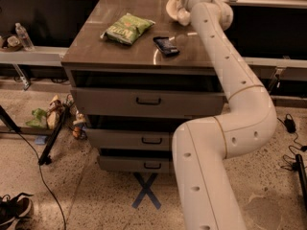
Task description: Place water bottle into paper bowl
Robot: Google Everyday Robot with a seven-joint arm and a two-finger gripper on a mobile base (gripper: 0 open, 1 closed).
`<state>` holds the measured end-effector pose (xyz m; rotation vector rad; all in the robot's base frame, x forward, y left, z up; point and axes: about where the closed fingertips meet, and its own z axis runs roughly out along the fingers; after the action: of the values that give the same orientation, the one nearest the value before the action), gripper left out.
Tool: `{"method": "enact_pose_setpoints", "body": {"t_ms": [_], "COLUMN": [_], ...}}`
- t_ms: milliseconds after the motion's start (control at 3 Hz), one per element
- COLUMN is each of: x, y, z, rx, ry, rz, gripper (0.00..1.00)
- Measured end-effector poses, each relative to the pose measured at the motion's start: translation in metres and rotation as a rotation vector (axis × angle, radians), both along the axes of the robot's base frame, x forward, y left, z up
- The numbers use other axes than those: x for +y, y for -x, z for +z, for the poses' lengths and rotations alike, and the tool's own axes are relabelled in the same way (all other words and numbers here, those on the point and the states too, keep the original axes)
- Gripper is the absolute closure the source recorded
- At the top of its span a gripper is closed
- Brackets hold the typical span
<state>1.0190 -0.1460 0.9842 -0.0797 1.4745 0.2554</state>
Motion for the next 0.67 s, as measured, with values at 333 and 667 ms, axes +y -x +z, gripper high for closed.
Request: {"method": "enact_pose_setpoints", "body": {"t_ms": [333, 667], "x": [-0.02, -0.066], "y": [0.016, 0.034], "z": [0.013, 0.015], "rx": [0.015, 0.051], "ry": [0.003, 0.109], "rz": [0.039, 0.021], "gripper": [0.0, 0.0]}}
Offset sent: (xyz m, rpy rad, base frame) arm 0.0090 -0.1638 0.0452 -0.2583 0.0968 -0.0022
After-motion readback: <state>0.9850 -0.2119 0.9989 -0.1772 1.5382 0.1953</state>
